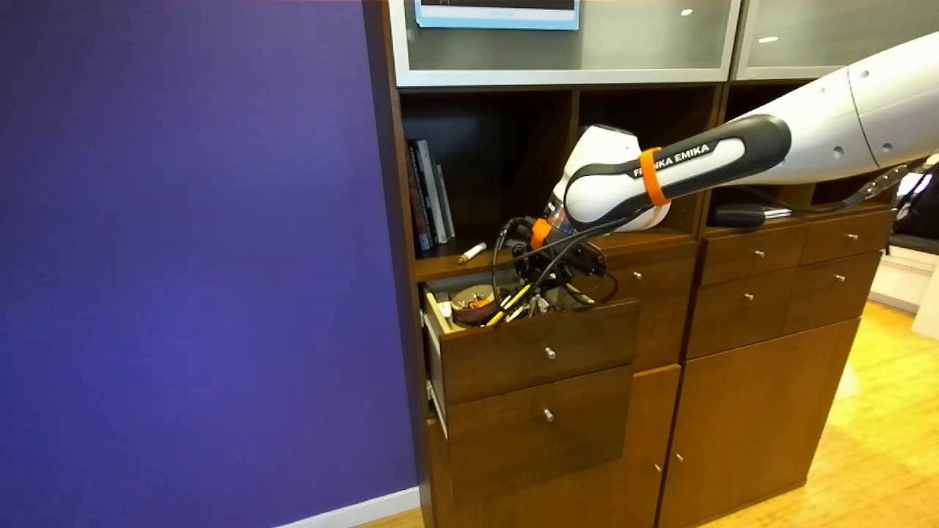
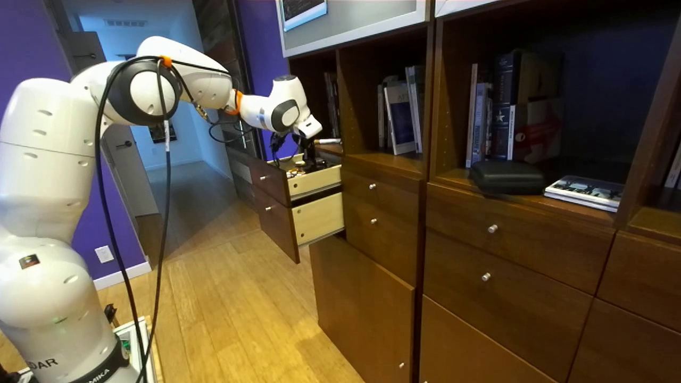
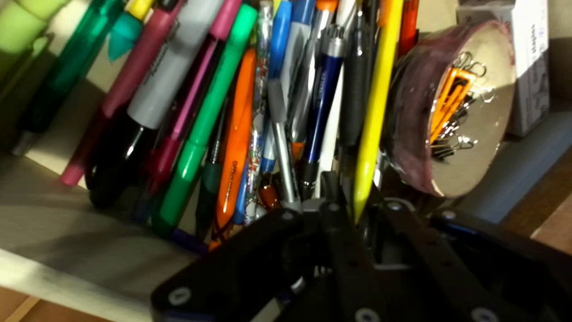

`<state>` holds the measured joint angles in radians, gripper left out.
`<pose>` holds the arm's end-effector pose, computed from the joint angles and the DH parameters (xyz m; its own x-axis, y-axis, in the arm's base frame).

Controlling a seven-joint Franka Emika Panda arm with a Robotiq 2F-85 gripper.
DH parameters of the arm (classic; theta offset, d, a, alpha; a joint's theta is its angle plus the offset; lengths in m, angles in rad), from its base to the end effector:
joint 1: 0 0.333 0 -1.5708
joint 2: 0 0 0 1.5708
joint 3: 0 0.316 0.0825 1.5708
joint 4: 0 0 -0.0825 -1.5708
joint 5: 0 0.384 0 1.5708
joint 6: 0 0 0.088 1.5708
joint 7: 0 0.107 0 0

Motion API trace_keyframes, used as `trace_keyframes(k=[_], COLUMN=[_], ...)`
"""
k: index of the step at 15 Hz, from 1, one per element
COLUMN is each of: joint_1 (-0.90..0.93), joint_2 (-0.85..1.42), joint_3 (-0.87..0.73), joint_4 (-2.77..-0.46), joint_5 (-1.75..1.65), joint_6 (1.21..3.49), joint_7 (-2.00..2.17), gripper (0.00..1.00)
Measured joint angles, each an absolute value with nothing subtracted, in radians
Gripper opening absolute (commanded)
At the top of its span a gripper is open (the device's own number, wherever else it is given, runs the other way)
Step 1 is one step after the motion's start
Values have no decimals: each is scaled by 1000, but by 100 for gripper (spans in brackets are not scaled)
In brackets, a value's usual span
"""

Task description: Pick up the black pen from the open drawer and put it on the brown shelf right above the top open drawer

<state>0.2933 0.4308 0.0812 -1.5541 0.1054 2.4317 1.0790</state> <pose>0.6706 0.2540 0.4491 0.6912 -0.7175 0.0868 -0.6207 -0.6508 -0.4373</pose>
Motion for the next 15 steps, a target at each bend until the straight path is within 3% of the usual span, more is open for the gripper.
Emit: trace_keyframes(k=[15], joint_1=[224], joint_2=[263], joint_3=[123], joint_4=[-1629], joint_5=[267], joint_6=[2293], joint_7=[968], gripper=[3])
